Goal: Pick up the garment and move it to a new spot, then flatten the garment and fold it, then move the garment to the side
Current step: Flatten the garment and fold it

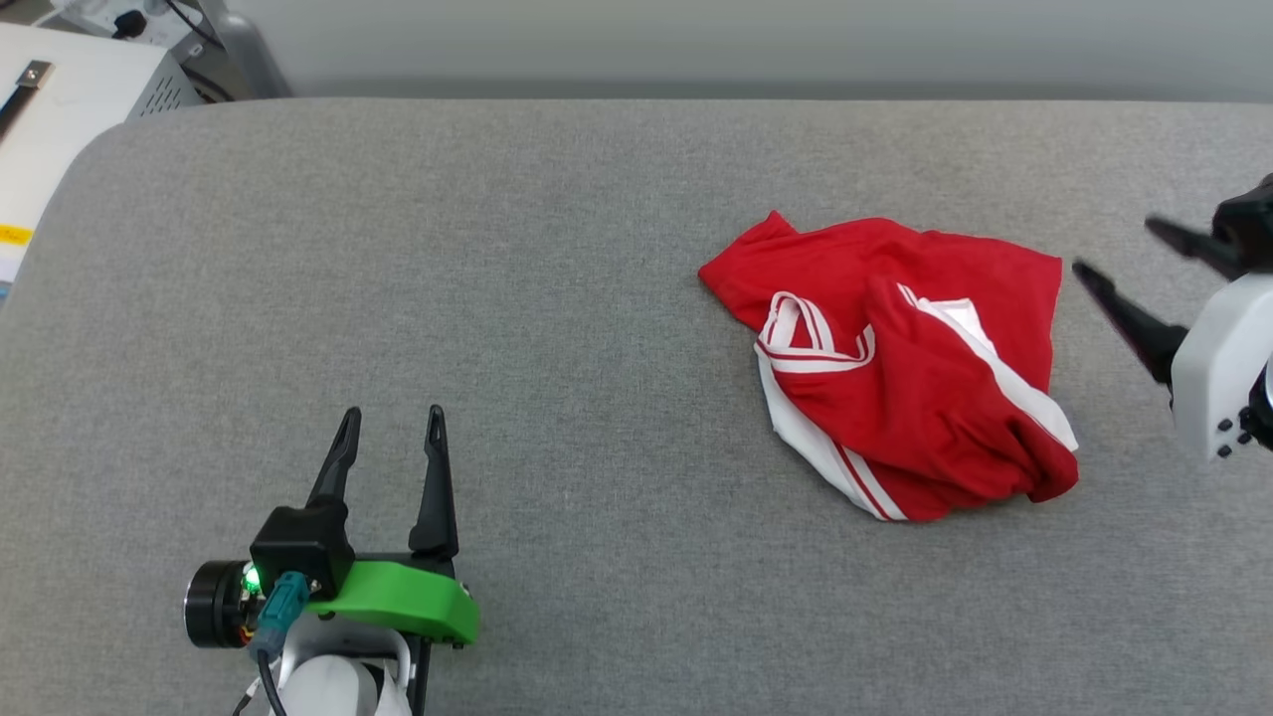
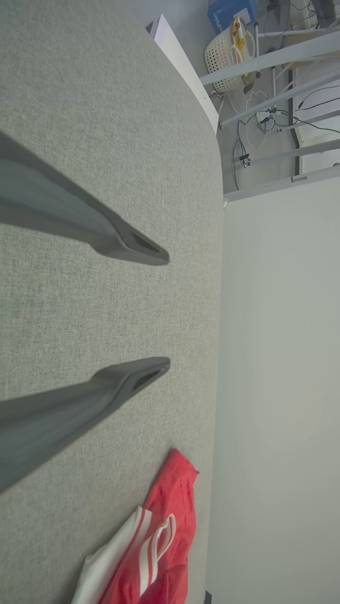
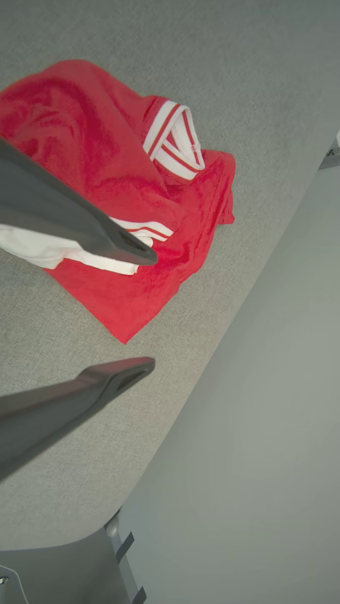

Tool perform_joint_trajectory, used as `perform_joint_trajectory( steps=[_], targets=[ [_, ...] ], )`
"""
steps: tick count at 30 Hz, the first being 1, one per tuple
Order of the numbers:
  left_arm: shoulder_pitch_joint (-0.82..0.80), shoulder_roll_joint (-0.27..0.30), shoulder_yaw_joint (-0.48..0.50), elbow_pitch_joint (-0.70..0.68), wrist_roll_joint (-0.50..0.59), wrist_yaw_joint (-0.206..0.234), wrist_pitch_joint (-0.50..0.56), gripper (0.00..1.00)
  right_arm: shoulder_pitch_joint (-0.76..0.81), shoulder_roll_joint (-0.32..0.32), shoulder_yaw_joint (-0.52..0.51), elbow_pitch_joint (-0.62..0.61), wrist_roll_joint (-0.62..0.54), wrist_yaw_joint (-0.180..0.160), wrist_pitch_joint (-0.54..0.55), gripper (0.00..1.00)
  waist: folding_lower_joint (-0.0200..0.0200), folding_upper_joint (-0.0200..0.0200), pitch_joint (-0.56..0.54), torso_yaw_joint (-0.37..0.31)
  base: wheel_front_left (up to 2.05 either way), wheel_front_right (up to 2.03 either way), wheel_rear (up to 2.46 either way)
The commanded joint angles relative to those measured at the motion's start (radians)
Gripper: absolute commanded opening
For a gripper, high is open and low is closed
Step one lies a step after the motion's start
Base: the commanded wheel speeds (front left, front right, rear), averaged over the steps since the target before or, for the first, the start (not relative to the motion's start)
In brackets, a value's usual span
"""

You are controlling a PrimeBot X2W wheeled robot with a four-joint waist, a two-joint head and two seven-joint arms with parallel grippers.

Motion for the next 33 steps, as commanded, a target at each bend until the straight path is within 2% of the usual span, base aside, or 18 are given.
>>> perform_joint_trajectory(
  steps=[1, 2, 4, 9, 19, 23, 24, 25, 29, 33],
  targets=[
    [-0.025, -0.003, -0.003, -0.005, -0.010, 0.005, -0.006, 1.00, -0.027, -0.019, 0.033, 0.004, 0.043, -0.001, 0.067, 1.00, -0.0001, -0.0001, 0.022, 0.010, 0.00, 0.00, 0.00],
    [-0.035, -0.003, -0.006, -0.006, -0.013, 0.006, -0.006, 1.00, -0.048, -0.040, 0.083, 0.010, 0.103, -0.001, 0.171, 1.00, -0.0001, -0.0001, 0.035, 0.016, 0.00, 0.00, 0.00],
    [-0.043, -0.003, -0.010, -0.007, -0.016, 0.008, -0.006, 1.00, -0.066, -0.046, 0.124, 0.018, 0.162, -0.001, 0.257, 1.00, -0.0001, -0.0001, 0.049, 0.023, 0.00, 0.00, 0.00],
    [-0.063, -0.003, -0.024, -0.009, -0.024, 0.011, -0.006, 1.00, -0.109, -0.039, 0.216, 0.060, 0.204, -0.001, 0.357, 1.00, -0.0001, -0.0001, 0.086, 0.045, 0.00, 0.00, 0.00],
    [-0.088, -0.003, -0.033, -0.004, -0.034, 0.019, -0.006, 1.00, -0.108, 0.051, 0.399, 0.299, 0.196, -0.001, 0.315, 1.00, -0.0001, -0.0001, 0.124, 0.076, 0.00, 0.00, 0.00],
    [-0.085, -0.003, -0.029, 0.001, -0.035, 0.023, -0.006, 1.00, -0.118, 0.073, 0.434, 0.344, 0.227, -0.001, 0.227, 1.00, -0.0001, -0.0001, 0.113, 0.072, 0.00, 0.00, 0.00],
    [-0.082, -0.003, -0.027, 0.004, -0.035, 0.023, -0.006, 1.00, -0.128, 0.073, 0.439, 0.346, 0.228, -0.001, 0.186, 0.85, -0.0001, -0.0001, 0.107, 0.068, 0.00, 0.00, 0.00],
    [-0.080, -0.003, -0.025, 0.005, -0.035, 0.024, -0.006, 1.00, -0.138, 0.073, 0.442, 0.345, 0.228, -0.001, 0.148, 0.00, -0.0001, -0.0001, 0.101, 0.064, 0.00, 0.00, 0.00],
    [-0.069, -0.003, -0.026, 0.012, -0.036, 0.025, -0.006, 1.00, -0.168, 0.065, 0.422, 0.345, 0.266, -0.001, 0.003, 0.00, -0.0001, -0.0001, 0.066, 0.049, 0.00, 0.00, 0.00],
    [-0.050, -0.003, -0.032, 0.016, -0.035, 0.027, -0.006, 1.00, -0.174, 0.028, 0.364, 0.319, 0.303, -0.001, -0.137, 0.00, -0.0001, -0.0001, 0.027, 0.035, 0.00, 0.00, 0.00]
  ],
)
